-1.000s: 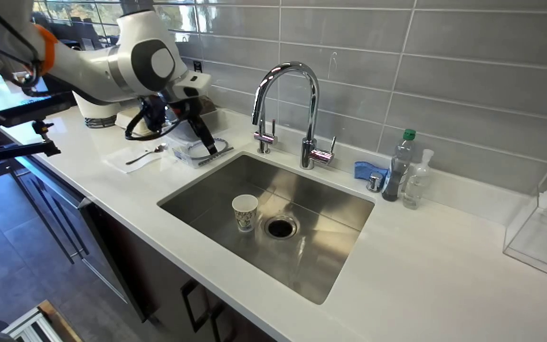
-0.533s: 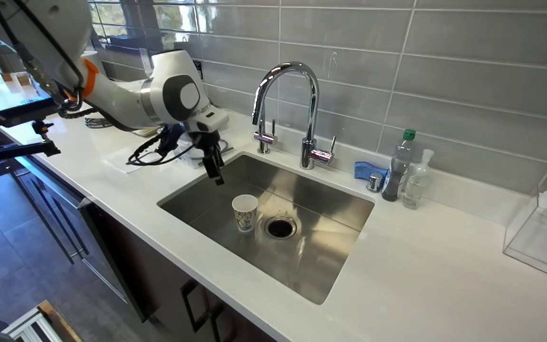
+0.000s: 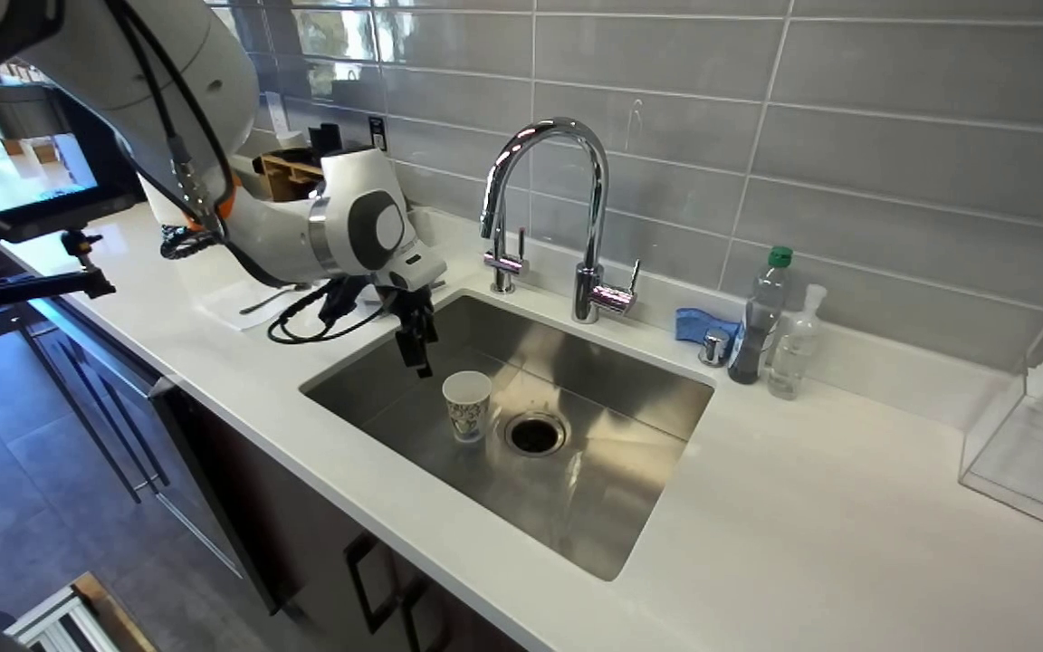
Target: Pour the contents of the cup onto the paper towel
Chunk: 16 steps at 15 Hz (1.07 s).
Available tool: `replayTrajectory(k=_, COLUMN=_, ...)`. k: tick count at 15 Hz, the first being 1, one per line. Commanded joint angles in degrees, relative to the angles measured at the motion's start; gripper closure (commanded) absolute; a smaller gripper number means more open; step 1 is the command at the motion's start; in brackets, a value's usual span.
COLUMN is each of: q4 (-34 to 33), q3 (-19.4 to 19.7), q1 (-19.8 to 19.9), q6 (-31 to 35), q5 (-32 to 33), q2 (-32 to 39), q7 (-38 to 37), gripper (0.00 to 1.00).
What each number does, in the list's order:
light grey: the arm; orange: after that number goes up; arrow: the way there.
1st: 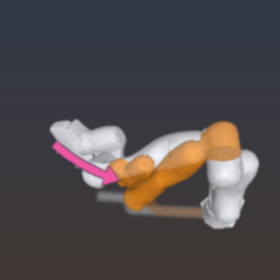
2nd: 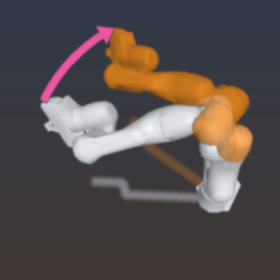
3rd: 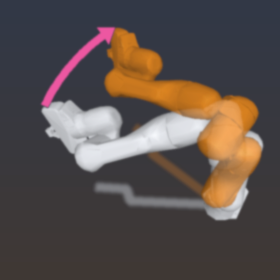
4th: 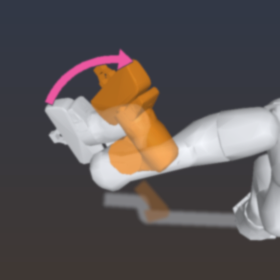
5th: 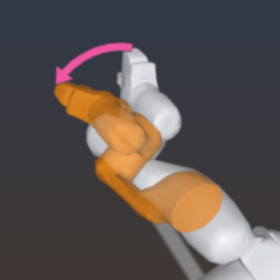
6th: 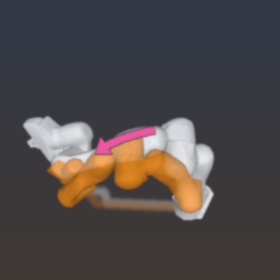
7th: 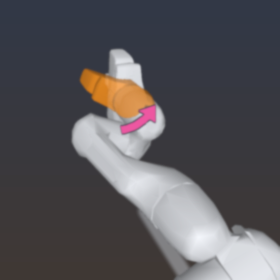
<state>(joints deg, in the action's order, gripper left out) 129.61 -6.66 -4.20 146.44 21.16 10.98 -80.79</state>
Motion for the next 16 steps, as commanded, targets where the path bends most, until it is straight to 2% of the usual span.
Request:
replayTrajectory(k=1, q4=-0.33, q3=2.47, q1=-2.4, q6=0.05, q5=-0.87, q2=0.21, q7=0.56, gripper=0.0)
replayTrajectory(k=3, q4=-0.63, q3=2.55, q1=-2.48, q6=0.06, q5=-0.86, q2=0.35, q7=0.46, gripper=0.0)
replayTrajectory(k=7, q4=-1.6, q3=3.14, q1=-1.31, q6=7.87, q5=-4.18, q2=4.18, q7=9.93, gripper=0.0)
replayTrajectory(k=10, q4=-2.35, q3=1.22, q1=0.49, q6=12.69, q5=-15.35, q2=7.52, q7=21.95, gripper=0.0)
replayTrajectory(k=12, q4=-3.18, q3=0.33, q1=1.01, q6=13.51, q5=-21.84, q2=9.38, q7=28.8, gripper=0.0)
replayTrajectory(k=16, q4=-5.97, q3=1.53, q1=0.04, q6=13.97, q5=-27.38, q2=12.78, q7=36.66, gripper=0.0)
